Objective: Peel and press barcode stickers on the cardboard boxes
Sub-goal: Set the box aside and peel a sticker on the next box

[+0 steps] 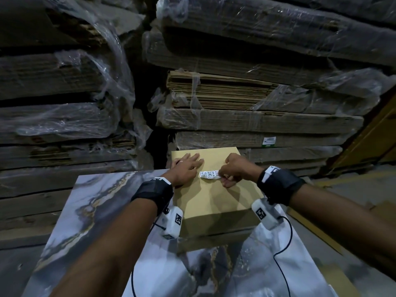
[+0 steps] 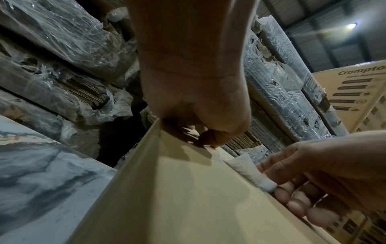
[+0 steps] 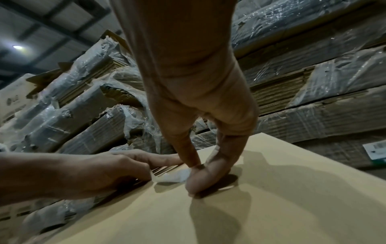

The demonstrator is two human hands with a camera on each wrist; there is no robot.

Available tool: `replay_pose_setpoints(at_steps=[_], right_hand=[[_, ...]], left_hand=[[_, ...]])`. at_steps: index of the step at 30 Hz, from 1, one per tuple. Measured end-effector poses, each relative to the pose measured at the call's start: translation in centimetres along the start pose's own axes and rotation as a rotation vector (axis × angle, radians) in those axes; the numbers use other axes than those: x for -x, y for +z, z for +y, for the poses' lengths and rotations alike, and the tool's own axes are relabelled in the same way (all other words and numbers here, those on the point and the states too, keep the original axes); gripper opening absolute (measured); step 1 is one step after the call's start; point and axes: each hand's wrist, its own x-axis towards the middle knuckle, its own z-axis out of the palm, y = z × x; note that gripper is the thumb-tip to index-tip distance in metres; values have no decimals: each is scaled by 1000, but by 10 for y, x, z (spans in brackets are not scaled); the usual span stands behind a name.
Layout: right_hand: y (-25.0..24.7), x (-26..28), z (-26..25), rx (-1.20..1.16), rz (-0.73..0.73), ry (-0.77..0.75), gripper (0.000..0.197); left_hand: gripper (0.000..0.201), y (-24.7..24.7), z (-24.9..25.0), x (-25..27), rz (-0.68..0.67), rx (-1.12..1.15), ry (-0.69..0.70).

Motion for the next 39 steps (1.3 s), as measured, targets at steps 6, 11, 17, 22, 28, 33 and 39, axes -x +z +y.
replay_pose_setpoints(at_steps=[6, 11, 17, 22, 28, 33, 39], right_hand=[[1, 3, -3, -27, 31, 8, 18], [14, -4, -5, 194, 247, -103, 48], [19, -5, -28, 457, 357, -105, 60], [21, 2, -38, 596, 298, -226, 60], [20, 12, 2, 726, 334, -514, 65], [9, 12, 21, 648, 458, -427, 49], [-3, 5, -5, 420, 399, -202, 27]], left_hand=[[68, -3, 0, 0, -24, -43, 1], [82, -11, 2, 1, -119, -32, 17], [62, -16, 5, 5, -135, -76, 27], [59, -16, 5, 8, -111, -99, 44], [60, -18, 7, 11, -104, -97, 68], [59, -13, 5, 6, -118, -155, 59], [60, -10, 4, 1, -136, -182, 54]])
